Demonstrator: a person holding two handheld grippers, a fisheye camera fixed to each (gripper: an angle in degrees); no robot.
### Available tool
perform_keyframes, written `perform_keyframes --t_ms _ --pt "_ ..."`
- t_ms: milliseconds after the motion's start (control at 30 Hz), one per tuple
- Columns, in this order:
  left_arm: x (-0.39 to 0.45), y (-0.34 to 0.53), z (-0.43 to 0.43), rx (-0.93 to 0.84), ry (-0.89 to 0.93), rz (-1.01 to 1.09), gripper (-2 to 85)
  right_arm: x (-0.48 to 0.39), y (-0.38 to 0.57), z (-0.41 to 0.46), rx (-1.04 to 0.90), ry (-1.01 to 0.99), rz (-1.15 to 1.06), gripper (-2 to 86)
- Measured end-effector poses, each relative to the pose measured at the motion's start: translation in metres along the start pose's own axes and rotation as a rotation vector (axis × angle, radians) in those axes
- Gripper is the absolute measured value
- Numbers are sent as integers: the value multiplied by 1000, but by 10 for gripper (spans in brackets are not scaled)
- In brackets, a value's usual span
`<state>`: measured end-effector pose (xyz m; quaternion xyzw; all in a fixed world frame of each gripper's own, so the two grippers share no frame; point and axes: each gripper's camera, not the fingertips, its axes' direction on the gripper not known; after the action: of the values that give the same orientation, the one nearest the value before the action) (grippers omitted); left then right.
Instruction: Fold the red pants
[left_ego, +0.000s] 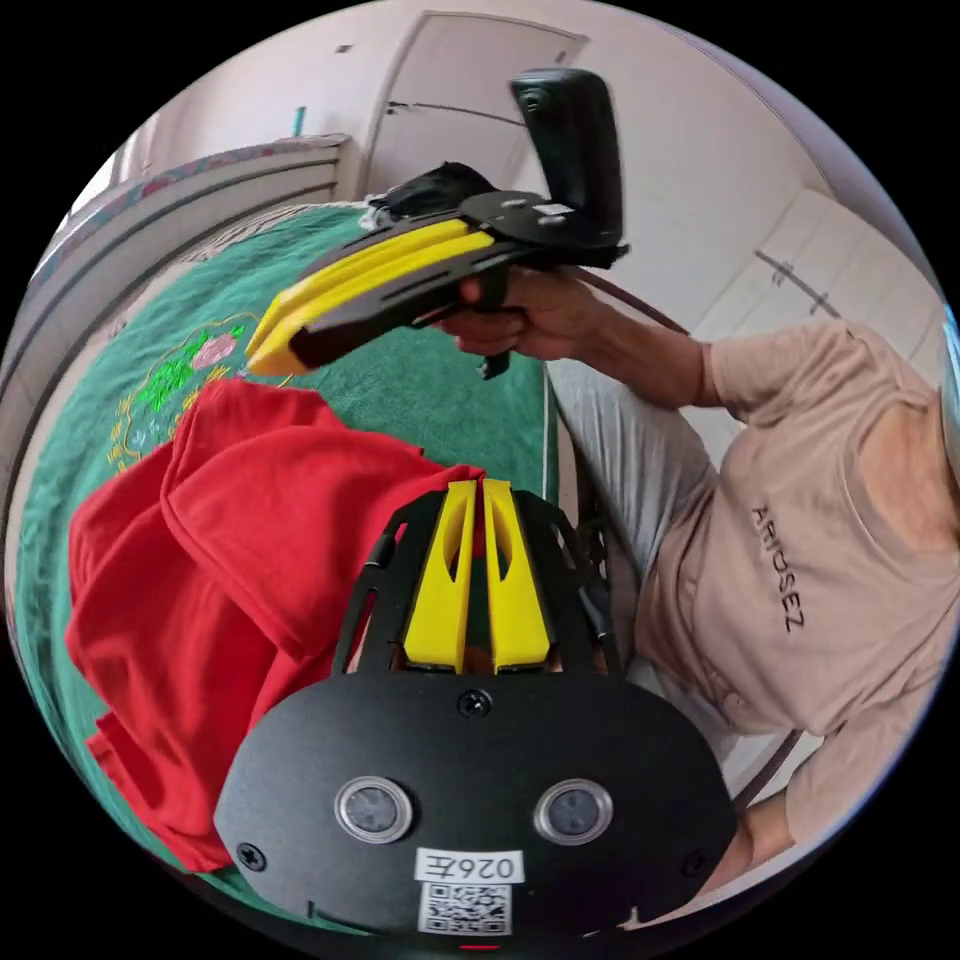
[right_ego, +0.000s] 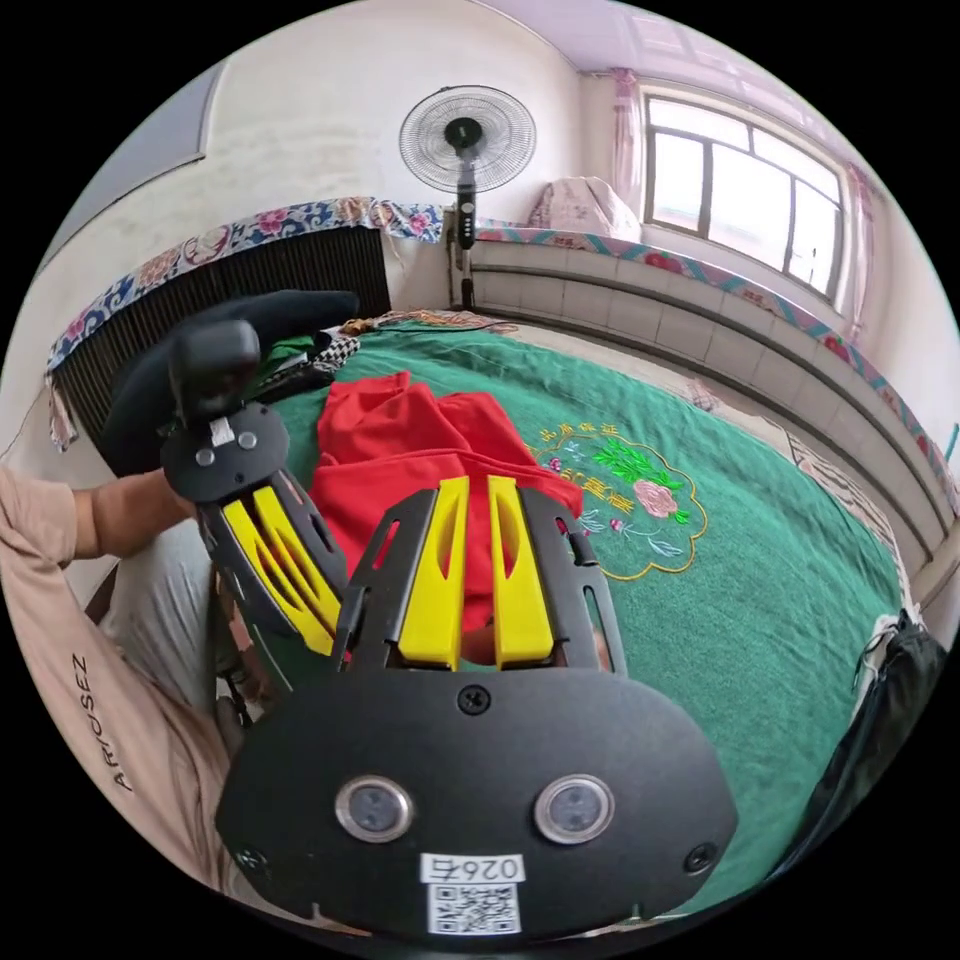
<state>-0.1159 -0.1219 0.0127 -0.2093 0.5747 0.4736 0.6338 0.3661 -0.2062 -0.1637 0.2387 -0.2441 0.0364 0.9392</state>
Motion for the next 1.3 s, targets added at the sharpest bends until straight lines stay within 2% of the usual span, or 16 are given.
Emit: perform_keyframes --t_ms 67,133,200,267,333,367,433,533,600,767,867,967,1000,1033,1167,1300 --pt "15 8 -22 22 3 71 -7 -6 -7 7 10 -39 -19 34" --pt "30 37 -68 162 -51 101 -6 -12 -17 16 32 -143 -17 46" --pt "27 67 -102 306 -82 45 -2 -20 -25 27 34 -233 -26 59" --pt "8 102 -129 443 -123 -106 8 -34 -33 42 12 -280 -56 74" --pt "-29 161 -151 570 -268 -507 62 -64 -44 69 -89 -249 -158 78" --pt "-37 177 -153 577 -316 -614 68 -71 -46 76 -130 -235 -186 70" --pt "-49 231 -154 541 -489 -938 87 -98 -50 107 -355 -197 -334 8" --pt "-50 263 -145 420 -613 -1136 132 -107 -51 99 -391 -131 -485 -11" --pt "-51 274 -135 384 -635 -1209 158 -98 -48 87 -432 -127 -520 -14" --pt "-72 303 -94 344 -457 -1322 171 -38 -32 62 -531 -4 -390 -16" --pt "-79 320 -74 374 -389 -1395 154 9 -26 45 -511 47 -172 -16" --pt "-74 320 -62 339 -431 -1390 46 43 -17 22 -402 -1 22 -15" --pt "-71 321 -57 376 -390 -1349 13 51 -12 15 -365 -7 69 -15" --pt "-69 326 -50 445 -320 -1325 5 57 -8 7 -331 28 113 -14" --pt "-51 337 -42 662 -233 -1282 -2 65 6 -19 -238 198 195 -12" --pt "-14 321 -45 898 -169 -1088 -5 55 19 -47 -33 92 204 -5"
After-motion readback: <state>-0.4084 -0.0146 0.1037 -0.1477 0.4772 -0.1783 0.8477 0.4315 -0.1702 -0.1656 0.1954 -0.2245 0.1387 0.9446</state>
